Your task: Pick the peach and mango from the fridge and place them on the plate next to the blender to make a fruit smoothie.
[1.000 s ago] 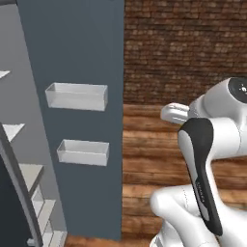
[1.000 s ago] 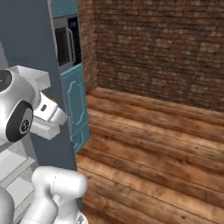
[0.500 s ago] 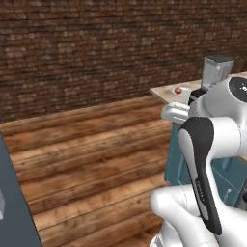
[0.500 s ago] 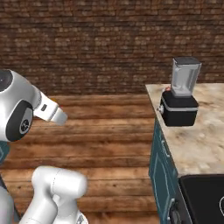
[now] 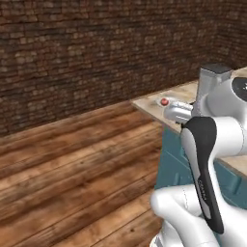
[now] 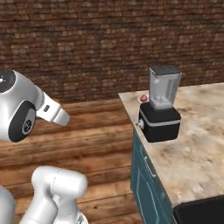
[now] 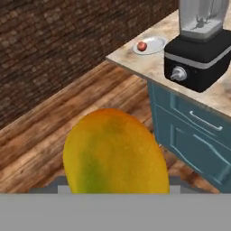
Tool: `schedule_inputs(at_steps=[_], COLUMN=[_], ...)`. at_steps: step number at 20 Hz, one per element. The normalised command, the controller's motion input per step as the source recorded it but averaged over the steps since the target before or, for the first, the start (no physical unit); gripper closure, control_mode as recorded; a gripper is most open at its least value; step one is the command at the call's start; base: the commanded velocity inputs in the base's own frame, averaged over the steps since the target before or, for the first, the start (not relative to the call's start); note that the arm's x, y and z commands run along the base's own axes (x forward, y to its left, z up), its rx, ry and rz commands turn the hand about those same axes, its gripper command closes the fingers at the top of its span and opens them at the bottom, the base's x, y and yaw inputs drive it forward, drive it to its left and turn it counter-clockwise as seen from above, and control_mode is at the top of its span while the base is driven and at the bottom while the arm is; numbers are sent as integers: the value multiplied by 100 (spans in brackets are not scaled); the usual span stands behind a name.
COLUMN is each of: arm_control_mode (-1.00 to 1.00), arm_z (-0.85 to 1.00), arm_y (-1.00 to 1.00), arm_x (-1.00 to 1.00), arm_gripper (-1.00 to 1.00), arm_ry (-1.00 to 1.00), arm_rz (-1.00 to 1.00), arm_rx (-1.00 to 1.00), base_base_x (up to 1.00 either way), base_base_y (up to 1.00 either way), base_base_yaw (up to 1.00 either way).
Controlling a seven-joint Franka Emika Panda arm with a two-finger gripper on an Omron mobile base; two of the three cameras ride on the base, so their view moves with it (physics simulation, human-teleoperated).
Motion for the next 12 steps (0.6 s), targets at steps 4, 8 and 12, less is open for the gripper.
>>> schedule_inputs(at_steps=[4,8,12], arm_control_mode=[100,100,100], arm_z=[0,0,0], arm_y=[0,0,0], arm_x=[0,0,0], arm_gripper=[100,100,100], arm_ry=[0,0,0], arm_rz=[0,0,0], arm_rx=[0,0,0], base_base_x=[100,100,71], base_base_y=[30,0,0], base_base_yaw=[-21,-46,-65])
